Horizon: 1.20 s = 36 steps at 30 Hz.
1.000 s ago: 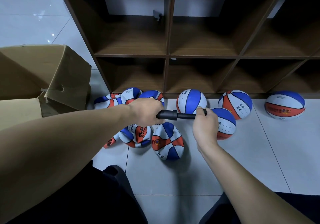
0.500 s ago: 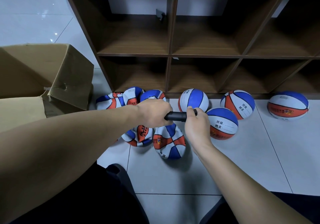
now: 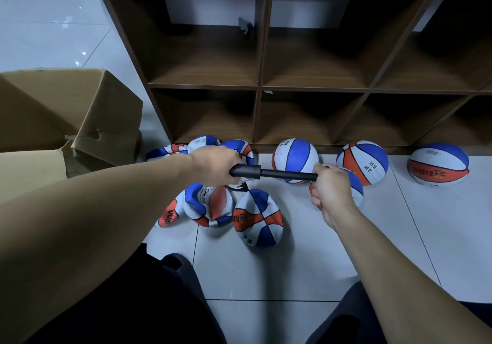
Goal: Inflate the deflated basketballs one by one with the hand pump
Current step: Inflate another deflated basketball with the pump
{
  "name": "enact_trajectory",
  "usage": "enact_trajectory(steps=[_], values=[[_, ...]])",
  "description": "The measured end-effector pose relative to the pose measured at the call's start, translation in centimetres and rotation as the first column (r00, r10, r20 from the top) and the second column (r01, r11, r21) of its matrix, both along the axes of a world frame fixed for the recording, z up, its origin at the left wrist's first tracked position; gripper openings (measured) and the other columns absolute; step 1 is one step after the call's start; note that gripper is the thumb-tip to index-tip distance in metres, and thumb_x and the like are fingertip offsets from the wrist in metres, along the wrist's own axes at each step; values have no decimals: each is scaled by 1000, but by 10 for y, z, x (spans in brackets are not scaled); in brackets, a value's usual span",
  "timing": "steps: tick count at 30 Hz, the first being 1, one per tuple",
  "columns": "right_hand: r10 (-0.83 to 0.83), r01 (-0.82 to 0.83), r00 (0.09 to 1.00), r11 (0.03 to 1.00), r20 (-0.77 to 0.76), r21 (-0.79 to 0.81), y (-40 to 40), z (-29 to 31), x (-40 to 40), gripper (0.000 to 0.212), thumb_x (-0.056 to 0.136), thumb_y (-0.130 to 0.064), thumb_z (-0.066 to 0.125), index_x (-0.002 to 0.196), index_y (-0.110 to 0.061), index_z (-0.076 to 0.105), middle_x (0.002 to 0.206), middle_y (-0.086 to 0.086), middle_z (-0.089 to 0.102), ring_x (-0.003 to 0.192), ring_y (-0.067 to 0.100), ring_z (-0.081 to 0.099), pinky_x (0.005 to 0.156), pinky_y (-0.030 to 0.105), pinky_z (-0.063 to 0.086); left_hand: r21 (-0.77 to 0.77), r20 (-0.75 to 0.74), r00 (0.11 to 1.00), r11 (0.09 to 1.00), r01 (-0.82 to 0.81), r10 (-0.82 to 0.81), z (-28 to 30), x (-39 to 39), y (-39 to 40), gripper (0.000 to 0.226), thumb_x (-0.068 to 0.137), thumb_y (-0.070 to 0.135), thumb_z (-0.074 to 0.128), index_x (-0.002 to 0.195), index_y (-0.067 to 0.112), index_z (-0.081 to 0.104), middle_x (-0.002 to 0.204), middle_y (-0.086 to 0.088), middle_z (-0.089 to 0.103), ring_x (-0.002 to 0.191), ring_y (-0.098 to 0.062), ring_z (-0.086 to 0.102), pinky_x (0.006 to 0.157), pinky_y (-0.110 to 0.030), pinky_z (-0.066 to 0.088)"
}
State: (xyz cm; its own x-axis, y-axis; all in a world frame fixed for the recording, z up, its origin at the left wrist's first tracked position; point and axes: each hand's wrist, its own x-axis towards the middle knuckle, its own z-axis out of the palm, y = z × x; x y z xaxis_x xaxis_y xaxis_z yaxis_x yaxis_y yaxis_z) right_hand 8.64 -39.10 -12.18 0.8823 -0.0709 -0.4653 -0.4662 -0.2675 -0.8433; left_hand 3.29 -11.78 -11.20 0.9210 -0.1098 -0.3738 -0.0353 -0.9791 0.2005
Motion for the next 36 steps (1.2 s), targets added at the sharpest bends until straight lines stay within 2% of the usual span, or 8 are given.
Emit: enact_trajectory(steps=[3, 6, 9, 15, 21, 27, 31, 36], values=[[56, -44, 990, 994, 127, -95, 7, 4, -10, 28, 100, -26, 53, 76, -18, 40, 65, 3, 34, 60, 23, 30, 56, 38, 28, -8, 7, 1000, 1000, 9, -9, -2, -2, -5, 22, 99, 44, 66, 83, 29, 62, 72, 3, 66, 68, -19, 64, 62, -38, 51], [117, -86, 973, 984, 201, -156, 16, 2, -23, 37, 104, -27, 52, 72, -15, 39, 66, 3, 42, 63, 24, 38, 61, 39, 33, -4, 6, 1000, 1000, 23, -23, -2, -5, -10, 22, 100, 44, 66, 84, 30, 62, 73, 5, 65, 68, -18, 63, 66, -39, 53], [152, -118, 968, 978, 200, -170, 25, -4, -34, 38, 107, -27, 50, 73, -14, 40, 70, 3, 44, 66, 23, 41, 64, 40, 35, 23, 5, 999, 998, 50, -50, -2, -5, -15, 24, 100, 46, 64, 83, 28, 61, 73, 4, 64, 68, -19, 62, 67, -41, 55], [224, -207, 960, 972, 169, -113, 36, -4, -48, 38, 111, -33, 46, 77, -16, 40, 70, 0, 40, 67, 20, 39, 62, 38, 33, 36, -2, 995, 995, 98, -98, -3, -7, -29, 28, 102, 51, 63, 85, 29, 60, 77, 4, 64, 69, -16, 61, 57, -31, 40], [334, -324, 937, 940, 100, -103, 44, -6, -53, 39, 112, -47, 41, 88, -17, 48, 77, 3, 46, 65, 19, 42, 57, 32, 35, 54, 1, 991, 990, 131, -131, -3, -1, -31, 26, 102, 54, 63, 92, 30, 65, 78, 6, 67, 71, -16, 63, 58, -33, 42], [325, -294, 930, 939, 172, -181, 39, -3, -48, 38, 112, -37, 44, 80, -17, 49, 72, 1, 49, 66, 18, 45, 59, 34, 37, 5, 5, 993, 993, 115, -115, -7, 1, -31, 27, 99, 54, 66, 90, 29, 66, 78, 5, 68, 71, -16, 65, 61, -34, 50], [188, -141, 960, 964, 206, -224, 18, -2, -28, 36, 104, -24, 48, 71, -14, 42, 68, 4, 45, 66, 24, 40, 62, 38, 33, 8, 7, 999, 999, 48, -48, -2, 0, -12, 24, 97, 50, 68, 87, 29, 64, 76, 5, 68, 72, -17, 65, 67, -39, 55], [49, -13, 984, 978, 170, -210, -4, -4, -12, 30, 98, -24, 50, 70, -14, 46, 68, 7, 48, 66, 25, 41, 61, 38, 33, -29, -43, 999, 1000, -7, 6, 1, -2, -3, 22, 97, 47, 70, 83, 32, 62, 74, 6, 66, 70, -16, 65, 65, -37, 52]])
